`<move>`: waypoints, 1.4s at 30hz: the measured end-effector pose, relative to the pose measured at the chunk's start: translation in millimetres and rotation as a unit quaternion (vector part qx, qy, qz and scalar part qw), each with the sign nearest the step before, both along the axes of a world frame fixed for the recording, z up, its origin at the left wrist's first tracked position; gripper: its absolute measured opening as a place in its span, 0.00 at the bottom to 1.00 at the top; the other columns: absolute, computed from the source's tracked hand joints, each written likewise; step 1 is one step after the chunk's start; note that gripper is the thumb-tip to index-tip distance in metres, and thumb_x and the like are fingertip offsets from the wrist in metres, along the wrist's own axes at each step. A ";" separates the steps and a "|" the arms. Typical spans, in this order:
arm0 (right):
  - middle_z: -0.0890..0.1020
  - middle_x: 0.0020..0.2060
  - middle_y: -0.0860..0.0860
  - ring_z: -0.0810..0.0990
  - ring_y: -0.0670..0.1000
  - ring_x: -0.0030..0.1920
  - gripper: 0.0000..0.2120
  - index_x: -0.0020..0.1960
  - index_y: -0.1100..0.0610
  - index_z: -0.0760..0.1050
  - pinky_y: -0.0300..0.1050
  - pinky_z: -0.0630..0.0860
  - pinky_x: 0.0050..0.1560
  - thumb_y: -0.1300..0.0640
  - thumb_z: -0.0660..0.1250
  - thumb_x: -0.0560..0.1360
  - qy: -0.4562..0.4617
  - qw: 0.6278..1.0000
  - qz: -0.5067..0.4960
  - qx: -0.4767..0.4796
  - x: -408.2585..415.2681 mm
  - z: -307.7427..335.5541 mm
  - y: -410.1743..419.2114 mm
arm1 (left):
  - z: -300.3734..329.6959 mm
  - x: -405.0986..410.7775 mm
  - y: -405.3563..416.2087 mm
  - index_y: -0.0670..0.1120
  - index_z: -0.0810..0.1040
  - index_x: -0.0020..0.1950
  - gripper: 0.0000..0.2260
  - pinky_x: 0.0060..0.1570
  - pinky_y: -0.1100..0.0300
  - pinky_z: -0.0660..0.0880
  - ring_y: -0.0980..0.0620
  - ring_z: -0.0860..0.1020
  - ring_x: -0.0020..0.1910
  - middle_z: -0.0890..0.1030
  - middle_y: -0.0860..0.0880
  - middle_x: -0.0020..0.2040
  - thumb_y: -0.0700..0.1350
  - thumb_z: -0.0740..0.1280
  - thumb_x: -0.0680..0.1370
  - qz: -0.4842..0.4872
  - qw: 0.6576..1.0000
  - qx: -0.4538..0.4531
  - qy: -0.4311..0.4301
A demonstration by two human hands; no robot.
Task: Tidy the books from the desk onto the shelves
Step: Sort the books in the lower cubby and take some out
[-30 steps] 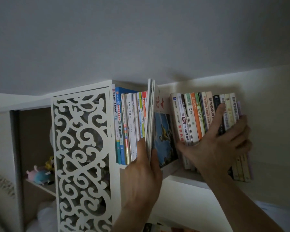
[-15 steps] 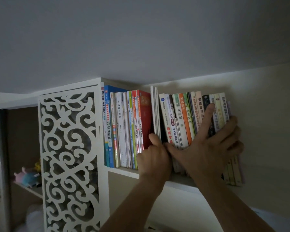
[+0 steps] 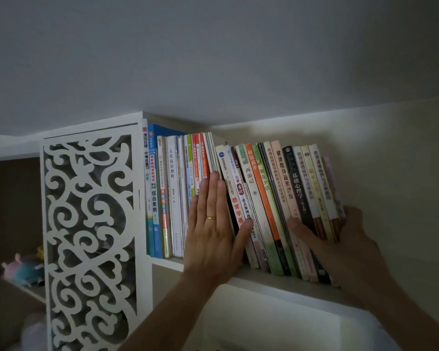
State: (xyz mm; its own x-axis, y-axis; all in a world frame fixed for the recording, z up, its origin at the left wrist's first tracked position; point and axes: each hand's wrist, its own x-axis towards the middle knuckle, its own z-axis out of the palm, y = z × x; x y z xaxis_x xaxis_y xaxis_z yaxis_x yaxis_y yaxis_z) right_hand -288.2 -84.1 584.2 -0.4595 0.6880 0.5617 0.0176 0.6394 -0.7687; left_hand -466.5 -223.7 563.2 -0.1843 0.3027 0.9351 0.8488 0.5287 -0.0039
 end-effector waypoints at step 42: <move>0.75 0.52 0.54 0.78 0.55 0.45 0.33 0.70 0.51 0.61 0.48 0.77 0.38 0.30 0.41 0.78 -0.057 0.923 -0.255 0.281 -10.2 -12.3 -11.4 | 10.5 24.1 21.0 0.47 0.47 0.84 0.29 0.82 0.45 0.49 0.47 0.42 0.83 0.44 0.44 0.84 0.57 0.50 0.87 -0.029 0.992 -0.079 0.094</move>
